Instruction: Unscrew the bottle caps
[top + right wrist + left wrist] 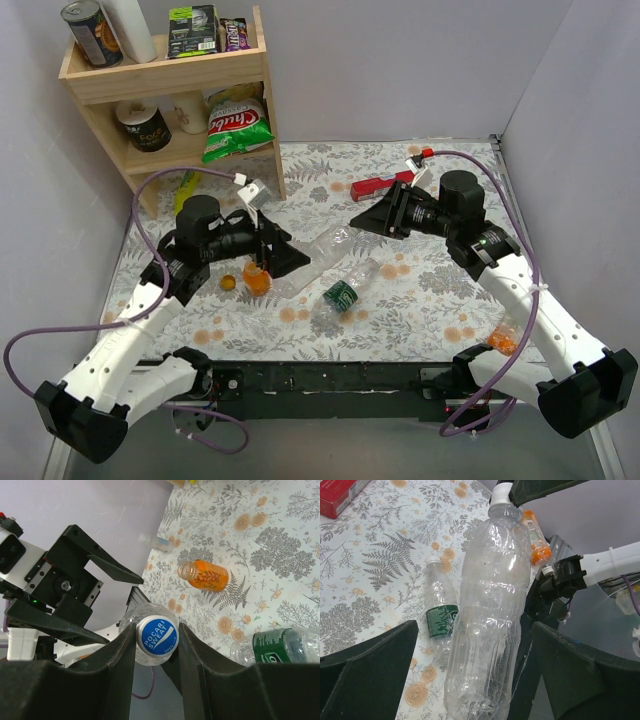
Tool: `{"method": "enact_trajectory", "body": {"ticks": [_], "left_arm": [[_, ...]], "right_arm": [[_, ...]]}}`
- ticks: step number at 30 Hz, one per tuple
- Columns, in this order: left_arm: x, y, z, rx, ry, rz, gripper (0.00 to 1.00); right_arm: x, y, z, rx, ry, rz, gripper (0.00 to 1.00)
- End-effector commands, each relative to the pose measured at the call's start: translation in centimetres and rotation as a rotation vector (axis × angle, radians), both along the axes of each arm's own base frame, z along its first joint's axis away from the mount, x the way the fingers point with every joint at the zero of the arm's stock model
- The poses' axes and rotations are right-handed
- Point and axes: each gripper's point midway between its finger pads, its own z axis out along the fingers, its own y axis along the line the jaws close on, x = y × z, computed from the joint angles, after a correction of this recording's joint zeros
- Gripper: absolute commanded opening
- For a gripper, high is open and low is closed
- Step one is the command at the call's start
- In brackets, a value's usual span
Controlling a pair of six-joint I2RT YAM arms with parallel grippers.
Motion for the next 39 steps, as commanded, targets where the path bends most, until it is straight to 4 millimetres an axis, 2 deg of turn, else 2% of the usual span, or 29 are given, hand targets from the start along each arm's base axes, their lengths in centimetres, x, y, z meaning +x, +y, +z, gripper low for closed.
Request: {"method": "enact_trajectory", "body": {"ticks": [1,5,6,9,14,15,16,17,23,28,30,31,32,34,37,38,39], "left_arm": [[0.4,-1.2,0.4,0.051,-0.068,-0.028,0.98],[0.3,-2.9,-1.1,0.108,-0.062,-0.051,0.98],[-0.2,-3.9,-2.0,0.127,-0.046,-0.084,0.98],[-1.2,-5.7,-2.9,0.148,-0.024,-0.133,0.98],[-1.6,-7.1,-4.0,0.150,0.002,-0.165,0.97],[-1.7,-7.3,-4.0,0.139,0.025,-0.163,0.92],[-1.7,-7.5,-4.3,0.134,0.046,-0.169,0.77],[-1.9,-7.6,-4.6,0.129,0.061,-0.174,0.70],[-2.8,-8.4,-3.9,0.034,0.097,-0.206,0.41],[-4.2,-8.6,-4.1,0.006,0.154,-0.297,0.30],[-4.9,-8.3,-3.1,-0.040,0.170,-0.344,0.26],[-5.2,-8.1,-3.2,-0.050,0.183,-0.354,0.26],[-5.0,-7.9,-2.5,-0.083,0.192,-0.356,0.26],[-6.0,-7.4,-2.1,-0.116,0.221,-0.408,0.25],[-7.0,-7.1,-1.0,-0.161,0.249,-0.479,0.23],[-7.3,-7.1,-0.8,-0.171,0.248,-0.497,0.22],[-7.8,-7.0,-0.5,-0.180,0.271,-0.518,0.22]], "right_arm": [[-0.2,-0.6,2.2,-0.002,-0.078,-0.025,0.01],[-0.2,-0.6,2.2,-0.002,-0.077,-0.029,0.01],[-0.2,-0.7,2.2,-0.005,-0.078,-0.032,0.01],[-0.2,-0.7,2.0,-0.011,-0.075,-0.035,0.01],[-0.2,-0.5,1.7,-0.012,-0.073,-0.020,0.01],[-0.3,-0.5,1.6,-0.013,-0.074,-0.016,0.01],[-0.3,-0.5,1.6,-0.015,-0.081,-0.013,0.01],[-0.3,-0.5,1.5,-0.017,-0.082,-0.011,0.01],[-0.8,-0.3,1.1,-0.014,-0.123,0.039,0.01],[-1.3,0.5,1.8,0.010,-0.221,0.132,0.01],[-1.9,0.7,2.0,0.022,-0.262,0.187,0.01],[-2.0,0.8,2.4,0.032,-0.297,0.206,0.01],[-2.5,0.9,2.3,0.036,-0.304,0.238,0.01],[-3.0,1.0,2.8,0.050,-0.380,0.287,0.01],[-4.7,1.1,3.6,0.105,-0.477,0.381,0.01],[-5.4,1.2,4.6,0.141,-0.548,0.425,0.01],[-5.8,1.1,4.3,0.153,-0.560,0.445,0.01]]}}
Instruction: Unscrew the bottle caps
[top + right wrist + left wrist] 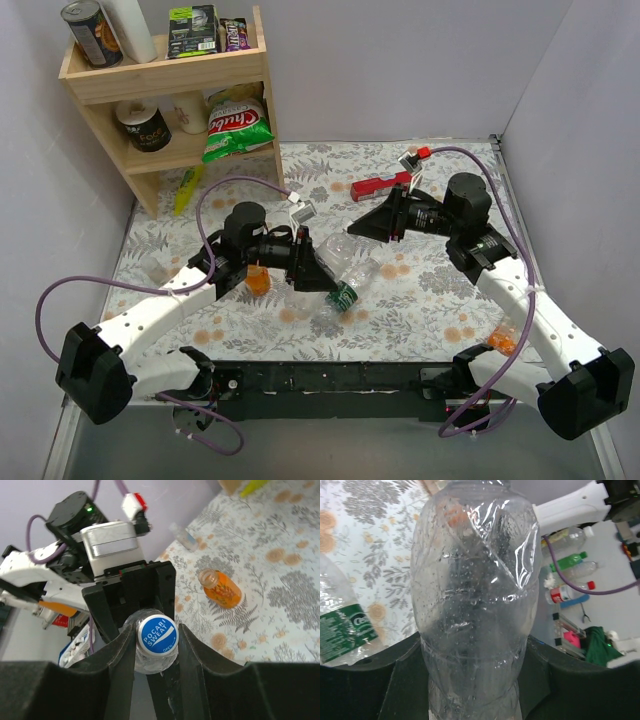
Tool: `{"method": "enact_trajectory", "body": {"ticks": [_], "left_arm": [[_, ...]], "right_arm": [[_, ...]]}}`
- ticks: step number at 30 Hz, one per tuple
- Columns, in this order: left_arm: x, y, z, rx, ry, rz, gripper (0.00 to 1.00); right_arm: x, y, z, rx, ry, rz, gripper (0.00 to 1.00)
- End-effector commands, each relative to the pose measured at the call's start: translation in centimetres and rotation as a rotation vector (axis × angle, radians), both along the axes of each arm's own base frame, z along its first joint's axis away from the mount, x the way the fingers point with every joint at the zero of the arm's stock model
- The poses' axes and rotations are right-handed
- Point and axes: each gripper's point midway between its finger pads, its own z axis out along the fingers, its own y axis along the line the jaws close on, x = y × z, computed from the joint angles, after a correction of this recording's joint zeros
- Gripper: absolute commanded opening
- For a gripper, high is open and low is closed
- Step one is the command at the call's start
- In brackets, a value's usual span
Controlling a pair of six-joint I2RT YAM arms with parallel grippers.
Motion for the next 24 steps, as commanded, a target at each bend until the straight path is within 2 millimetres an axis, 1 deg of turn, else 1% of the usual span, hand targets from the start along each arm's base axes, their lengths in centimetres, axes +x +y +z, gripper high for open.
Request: {"method": "enact_trajectory", "body": {"ticks": [1,2,3,4,5,7,8,9,10,11,12,13,14,15,16,17,18,19,20,21,22,23,24], "left_arm": [[-3.2,0.6,3.7,-0.126,0.031,-0.172,0.22],[-3.6,0.7,4.1,-0.140,0.027,-0.191,0.21],[-3.9,0.8,4.3,-0.143,0.045,-0.204,0.21],[-4.5,1.0,4.5,-0.147,0.055,-0.238,0.21],[-4.6,1.1,4.7,-0.153,0.055,-0.250,0.21],[-5.1,1.3,4.8,-0.153,0.074,-0.278,0.20],[-5.1,1.4,4.7,-0.150,0.076,-0.273,0.20],[-5.0,1.4,4.6,-0.145,0.073,-0.263,0.20],[-4.8,1.3,4.3,-0.139,0.050,-0.246,0.20],[-4.2,1.2,3.8,-0.113,0.056,-0.197,0.20],[-3.8,1.2,3.7,-0.105,0.040,-0.166,0.20],[-3.3,1.2,3.1,-0.082,0.039,-0.129,0.20],[-1.9,1.1,1.8,-0.032,0.020,-0.040,0.20],[-1.2,1.2,1.4,-0.007,0.005,0.006,0.20],[-0.3,1.3,0.6,0.027,-0.014,0.060,0.20],[0.3,1.6,-0.4,0.070,-0.026,0.098,0.20],[2.1,2.0,-1.2,0.118,-0.057,0.202,0.20],[2.8,2.1,-1.6,0.144,-0.078,0.240,0.20],[2.8,2.1,-2.2,0.184,-0.101,0.254,0.21],[4.4,2.5,-2.8,0.237,-0.133,0.352,0.21],[4.7,2.3,-2.8,0.255,-0.148,0.382,0.21],[4.6,2.0,-3.1,0.278,-0.158,0.402,0.20],[5.3,2.2,-3.3,0.296,-0.160,0.465,0.20]], "right_arm": [[-4.1,0.3,3.3,0.127,-0.273,0.246,0.01],[-4.8,0.2,3.4,0.138,-0.293,0.291,0.01],[-5.2,0.2,4.1,0.158,-0.340,0.315,0.01],[-5.4,0.2,4.1,0.162,-0.342,0.333,0.01],[-5.8,0.1,4.2,0.162,-0.350,0.364,0.01],[-6.0,0.1,4.6,0.164,-0.377,0.383,0.01],[-5.9,0.1,4.7,0.160,-0.399,0.382,0.01],[-5.6,0.1,4.1,0.137,-0.358,0.369,0.01],[-5.1,0.2,4.7,0.125,-0.354,0.347,0.01],[-4.1,0.4,4.5,0.102,-0.366,0.297,0.01],[-3.4,0.4,4.4,0.084,-0.341,0.264,0.02],[-2.9,0.4,3.5,0.051,-0.272,0.234,0.21],[-1.8,0.4,3.5,0.038,-0.259,0.170,0.32],[-1.5,0.3,3.4,0.033,-0.230,0.139,0.42],[-1.1,0.1,3.1,0.022,-0.192,0.098,0.57],[0.4,-0.1,2.5,0.006,-0.160,0.001,0.60],[0.5,-0.3,2.8,0.022,-0.120,-0.046,0.61],[0.9,-0.6,2.5,0.027,-0.081,-0.098,0.62],[2.3,-1.1,2.6,0.045,-0.053,-0.206,0.62],[2.1,-1.5,1.9,0.061,-0.019,-0.251,0.62],[2.3,-1.7,2.0,0.093,0.023,-0.295,0.62],[3.0,-1.8,2.3,0.120,0.021,-0.360,0.61],[3.0,-1.9,2.0,0.126,0.034,-0.385,0.61]]}}
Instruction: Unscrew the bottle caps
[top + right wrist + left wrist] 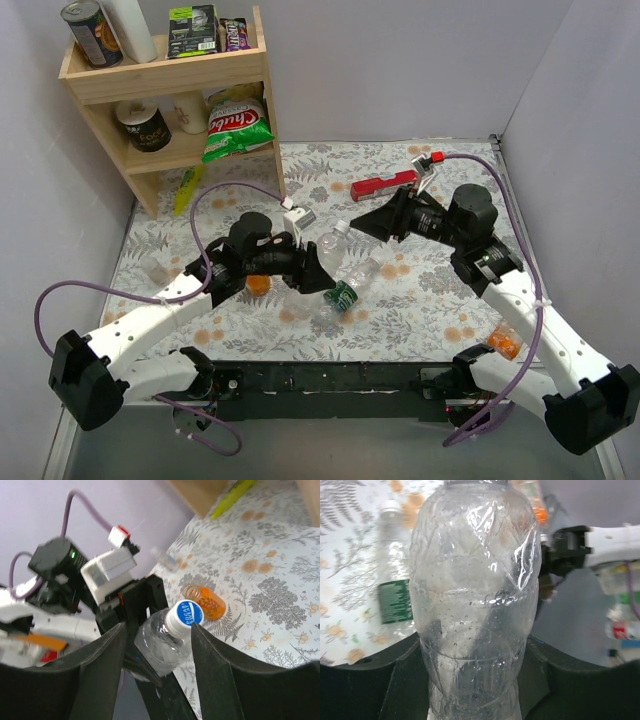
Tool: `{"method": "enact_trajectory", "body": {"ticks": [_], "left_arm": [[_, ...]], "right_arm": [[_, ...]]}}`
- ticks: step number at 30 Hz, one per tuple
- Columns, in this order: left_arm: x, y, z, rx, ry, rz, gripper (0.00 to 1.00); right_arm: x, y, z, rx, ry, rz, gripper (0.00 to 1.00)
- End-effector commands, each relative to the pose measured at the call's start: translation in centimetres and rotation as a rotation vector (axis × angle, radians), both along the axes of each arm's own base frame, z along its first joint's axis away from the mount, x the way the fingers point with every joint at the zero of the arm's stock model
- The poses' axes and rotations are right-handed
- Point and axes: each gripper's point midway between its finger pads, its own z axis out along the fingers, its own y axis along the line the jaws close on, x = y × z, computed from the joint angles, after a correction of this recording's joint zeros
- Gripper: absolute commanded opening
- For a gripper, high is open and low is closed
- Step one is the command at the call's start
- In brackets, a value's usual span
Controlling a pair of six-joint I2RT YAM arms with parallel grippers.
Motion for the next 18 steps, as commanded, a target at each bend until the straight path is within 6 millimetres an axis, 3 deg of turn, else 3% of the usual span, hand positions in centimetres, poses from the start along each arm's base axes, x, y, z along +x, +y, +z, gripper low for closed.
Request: {"method": "enact_trajectory", "body": {"ticks": [1,6,7,12,18], "left_arm": [[3.7,0.9,-0.5,0.150,-0.132,0.267,0.20],[3.8,0.7,0.0,0.147,-0.151,0.330,0.20],[3.8,0.6,0.0,0.148,-0.154,0.332,0.20],[3.2,0.2,-0.3,0.150,-0.157,0.324,0.20],[2.8,-0.1,-0.4,0.158,-0.162,0.319,0.20]], "right_arm": [[2.1,-1.3,1.2,0.114,0.087,-0.278,0.60],[3.3,-0.2,-1.1,0.039,0.206,-0.371,0.57],[3.4,0.2,-0.5,0.046,0.201,-0.369,0.56],[3.8,2.0,-2.4,-0.023,0.271,-0.369,0.54],[3.8,3.1,-2.8,-0.004,0.278,-0.342,0.54]]}}
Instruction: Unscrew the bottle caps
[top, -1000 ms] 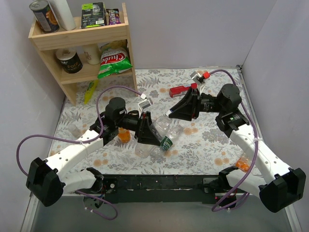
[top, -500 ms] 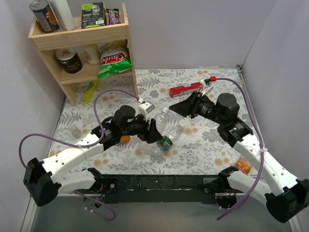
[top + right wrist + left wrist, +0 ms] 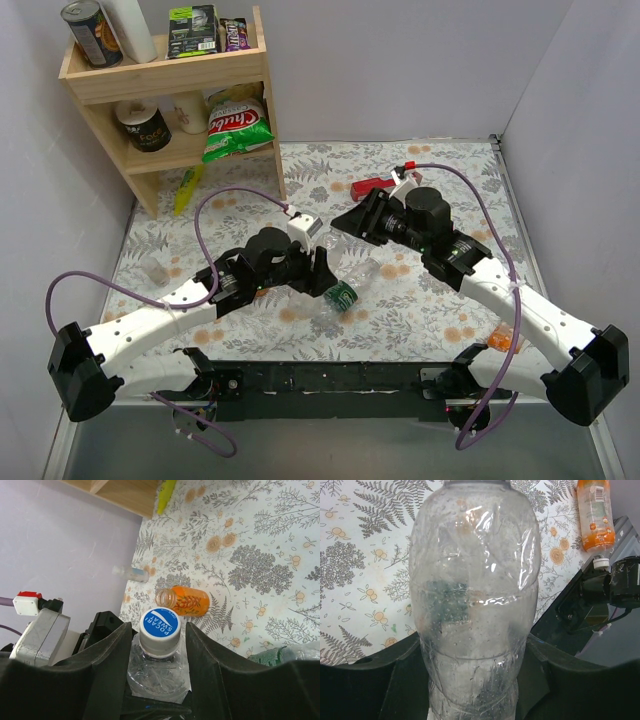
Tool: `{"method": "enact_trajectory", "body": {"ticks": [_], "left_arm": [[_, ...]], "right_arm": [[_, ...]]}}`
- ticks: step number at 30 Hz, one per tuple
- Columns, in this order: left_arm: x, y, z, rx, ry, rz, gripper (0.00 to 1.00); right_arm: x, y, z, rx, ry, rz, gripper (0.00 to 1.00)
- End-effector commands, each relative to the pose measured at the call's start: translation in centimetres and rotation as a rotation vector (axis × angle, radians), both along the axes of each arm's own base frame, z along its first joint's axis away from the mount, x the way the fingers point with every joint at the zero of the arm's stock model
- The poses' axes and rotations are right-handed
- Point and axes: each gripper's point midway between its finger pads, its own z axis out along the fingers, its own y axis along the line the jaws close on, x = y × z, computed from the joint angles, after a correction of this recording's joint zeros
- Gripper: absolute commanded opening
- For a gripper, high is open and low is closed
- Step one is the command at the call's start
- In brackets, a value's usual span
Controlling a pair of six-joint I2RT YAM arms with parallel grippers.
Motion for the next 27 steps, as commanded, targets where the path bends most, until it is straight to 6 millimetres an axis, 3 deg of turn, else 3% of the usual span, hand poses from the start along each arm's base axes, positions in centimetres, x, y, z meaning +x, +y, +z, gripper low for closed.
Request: {"method": "enact_trajectory", "body": {"ticks": [1,9,13,14,15,16,22,27], "left_arm": [[0.4,-0.1,2.1,-0.031,-0.052,0.025,0.20],[0.0,-0.3,1.8,-0.014,-0.053,0.013,0.19],[0.0,-0.5,2.0,-0.010,-0.060,0.004,0.19],[0.0,-0.5,1.9,-0.008,-0.062,0.003,0.19],[-0.1,-0.5,1.9,-0.008,-0.058,-0.003,0.18],[-0.3,-0.7,2.0,-0.015,-0.059,-0.019,0.18],[-1.9,-1.3,4.2,-0.133,-0.073,-0.092,0.19],[-5.6,-2.5,6.5,-0.269,-0.020,-0.278,0.19]], "right_arm": [[0.8,0.4,3.4,0.080,-0.074,-0.027,0.53],[0.9,1.0,3.5,0.090,-0.088,0.000,0.48],[0.7,1.4,3.2,0.095,-0.083,0.025,0.36],[0.7,1.5,3.2,0.095,-0.088,0.029,0.30],[0.7,1.5,3.3,0.097,-0.094,0.028,0.10],[0.7,1.5,3.1,0.096,-0.094,0.033,0.02],[-0.6,1.3,4.5,0.164,-0.216,0.123,0.01],[-1.9,0.4,5.6,0.187,-0.326,0.226,0.01]]}}
